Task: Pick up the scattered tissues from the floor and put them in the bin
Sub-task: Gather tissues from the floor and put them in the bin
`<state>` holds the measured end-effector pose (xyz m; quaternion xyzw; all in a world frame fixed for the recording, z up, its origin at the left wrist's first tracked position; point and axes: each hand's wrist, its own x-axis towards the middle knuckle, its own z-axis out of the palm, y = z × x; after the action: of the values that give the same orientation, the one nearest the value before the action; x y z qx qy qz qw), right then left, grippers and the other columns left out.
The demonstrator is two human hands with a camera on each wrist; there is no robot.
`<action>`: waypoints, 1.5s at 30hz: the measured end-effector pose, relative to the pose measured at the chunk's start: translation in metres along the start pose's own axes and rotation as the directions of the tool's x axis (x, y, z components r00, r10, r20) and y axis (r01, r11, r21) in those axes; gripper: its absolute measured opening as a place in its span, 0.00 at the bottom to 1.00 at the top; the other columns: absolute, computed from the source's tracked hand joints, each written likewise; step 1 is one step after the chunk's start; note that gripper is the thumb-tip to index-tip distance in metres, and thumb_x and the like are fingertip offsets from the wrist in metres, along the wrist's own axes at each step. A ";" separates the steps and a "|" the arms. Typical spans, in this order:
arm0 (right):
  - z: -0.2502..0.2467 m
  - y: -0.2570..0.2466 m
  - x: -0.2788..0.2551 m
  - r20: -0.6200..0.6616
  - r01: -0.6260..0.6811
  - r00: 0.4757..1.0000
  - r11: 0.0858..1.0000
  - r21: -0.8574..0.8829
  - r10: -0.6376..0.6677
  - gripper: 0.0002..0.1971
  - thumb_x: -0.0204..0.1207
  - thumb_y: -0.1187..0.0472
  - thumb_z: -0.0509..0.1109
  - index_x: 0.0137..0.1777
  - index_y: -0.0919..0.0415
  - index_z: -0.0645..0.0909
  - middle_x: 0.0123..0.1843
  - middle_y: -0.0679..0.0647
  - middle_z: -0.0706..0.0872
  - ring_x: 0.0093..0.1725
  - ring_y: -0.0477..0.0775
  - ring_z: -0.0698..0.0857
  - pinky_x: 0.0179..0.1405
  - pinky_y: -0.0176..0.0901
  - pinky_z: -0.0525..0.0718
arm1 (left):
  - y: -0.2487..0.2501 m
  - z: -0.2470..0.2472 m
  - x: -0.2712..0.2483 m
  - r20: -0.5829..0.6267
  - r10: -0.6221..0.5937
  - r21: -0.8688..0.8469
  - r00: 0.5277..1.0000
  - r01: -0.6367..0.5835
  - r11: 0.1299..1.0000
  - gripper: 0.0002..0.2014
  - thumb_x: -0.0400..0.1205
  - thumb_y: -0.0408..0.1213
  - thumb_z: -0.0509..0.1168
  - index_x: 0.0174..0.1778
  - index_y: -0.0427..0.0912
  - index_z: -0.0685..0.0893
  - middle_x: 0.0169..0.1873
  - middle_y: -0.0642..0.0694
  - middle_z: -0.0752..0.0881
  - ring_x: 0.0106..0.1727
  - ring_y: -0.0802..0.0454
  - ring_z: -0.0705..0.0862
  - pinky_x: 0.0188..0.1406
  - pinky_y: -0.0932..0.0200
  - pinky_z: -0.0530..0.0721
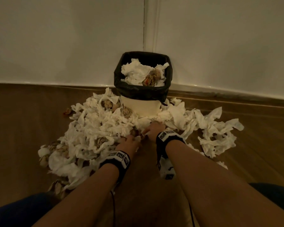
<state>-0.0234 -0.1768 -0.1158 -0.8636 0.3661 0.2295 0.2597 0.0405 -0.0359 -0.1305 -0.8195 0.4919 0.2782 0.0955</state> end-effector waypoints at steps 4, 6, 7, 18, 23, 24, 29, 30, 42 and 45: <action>0.016 -0.003 0.009 0.068 -0.029 0.997 0.999 0.035 0.027 0.22 0.74 0.71 0.64 0.55 0.40 0.83 0.83 0.51 0.48 0.79 0.72 0.56 0.69 0.65 0.72 | -0.003 0.012 0.000 0.035 0.026 0.015 0.999 -0.027 1.000 0.20 0.83 0.38 0.58 0.72 0.52 0.69 0.73 0.40 0.61 0.72 0.32 0.63 0.70 0.43 0.70; 0.019 -0.003 0.013 0.067 -0.079 0.995 0.994 0.070 0.074 0.29 0.76 0.69 0.61 0.75 0.44 0.70 0.85 0.53 0.47 0.79 0.71 0.57 0.69 0.64 0.73 | -0.001 0.011 0.001 0.028 0.034 0.034 0.999 -0.035 0.999 0.17 0.82 0.37 0.58 0.68 0.45 0.71 0.69 0.39 0.67 0.67 0.36 0.70 0.64 0.47 0.75; 0.020 -0.002 0.014 0.077 -0.085 0.994 0.995 0.045 0.081 0.32 0.77 0.68 0.60 0.79 0.45 0.62 0.85 0.55 0.48 0.80 0.69 0.58 0.70 0.63 0.72 | 0.000 0.008 0.000 0.025 0.020 0.023 0.999 -0.021 1.000 0.13 0.82 0.37 0.58 0.63 0.43 0.73 0.65 0.38 0.72 0.63 0.38 0.75 0.60 0.47 0.76; -0.002 -0.013 -0.002 -0.018 -0.017 1.000 0.997 -0.080 0.015 0.15 0.82 0.61 0.61 0.64 0.66 0.80 0.64 0.63 0.82 0.65 0.61 0.80 0.63 0.46 0.78 | 0.006 -0.024 0.000 -0.009 -0.095 -0.403 0.995 0.083 0.912 0.06 0.82 0.33 0.59 0.39 0.44 0.74 0.59 0.38 0.80 0.59 0.42 0.79 0.54 0.58 0.73; -0.015 -0.003 -0.009 -0.105 -0.061 0.991 0.981 0.184 0.082 0.15 0.77 0.53 0.69 0.49 0.67 0.86 0.48 0.62 0.87 0.54 0.61 0.85 0.49 0.47 0.83 | 0.004 -0.022 -0.005 -0.058 -0.205 -0.624 0.977 0.125 0.772 0.10 0.84 0.33 0.58 0.59 0.34 0.74 0.56 0.32 0.79 0.52 0.39 0.80 0.49 0.49 0.78; -0.016 -0.001 -0.009 -0.115 -0.057 0.990 0.969 0.241 0.087 0.12 0.77 0.55 0.69 0.41 0.64 0.86 0.43 0.61 0.86 0.50 0.60 0.85 0.41 0.45 0.82 | 0.004 -0.022 -0.006 -0.054 -0.220 -0.679 0.974 0.126 0.723 0.10 0.86 0.38 0.57 0.57 0.35 0.73 0.53 0.32 0.79 0.49 0.40 0.80 0.47 0.49 0.79; -0.011 0.002 -0.016 -0.139 -0.071 0.979 0.891 0.449 0.148 0.05 0.76 0.59 0.68 0.42 0.56 0.75 0.42 0.53 0.79 0.47 0.58 0.81 0.44 0.47 0.83 | -0.001 -0.017 0.000 -0.031 -0.223 -0.826 0.974 0.101 0.555 0.24 0.81 0.51 0.62 0.66 0.39 0.66 0.56 0.36 0.80 0.52 0.38 0.82 0.43 0.52 0.77; -0.011 0.003 -0.018 -0.135 -0.061 0.980 0.871 0.487 0.144 0.08 0.75 0.59 0.69 0.50 0.55 0.73 0.47 0.55 0.79 0.50 0.61 0.82 0.50 0.52 0.84 | 0.000 -0.019 -0.001 -0.031 -0.222 -0.836 0.975 0.097 0.541 0.27 0.81 0.56 0.60 0.67 0.40 0.66 0.57 0.37 0.80 0.54 0.38 0.82 0.44 0.53 0.76; -0.114 -0.060 -0.060 -0.095 0.230 0.969 0.692 0.684 -0.228 0.15 0.79 0.72 0.66 0.64 0.70 0.78 0.37 0.58 0.83 0.29 0.49 0.85 0.36 0.44 0.88 | -0.012 -0.139 -0.022 -0.487 -0.326 -0.819 0.810 -0.294 0.493 0.20 0.78 0.19 0.57 0.66 0.35 0.76 0.66 0.35 0.75 0.66 0.41 0.75 0.66 0.54 0.74; -0.141 -0.068 -0.074 -0.206 0.316 0.947 0.614 0.723 -0.245 0.14 0.79 0.73 0.65 0.64 0.72 0.78 0.39 0.58 0.84 0.29 0.46 0.86 0.37 0.40 0.89 | -0.018 -0.177 -0.033 -0.583 -0.367 -0.792 0.725 -0.406 0.456 0.23 0.77 0.16 0.54 0.62 0.42 0.78 0.68 0.33 0.72 0.63 0.38 0.78 0.65 0.43 0.78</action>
<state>0.0098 -0.1849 0.0536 -0.7354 0.2990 -0.0223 0.6076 0.1082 -0.0780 0.0315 -0.7766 0.2789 0.1677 -0.5394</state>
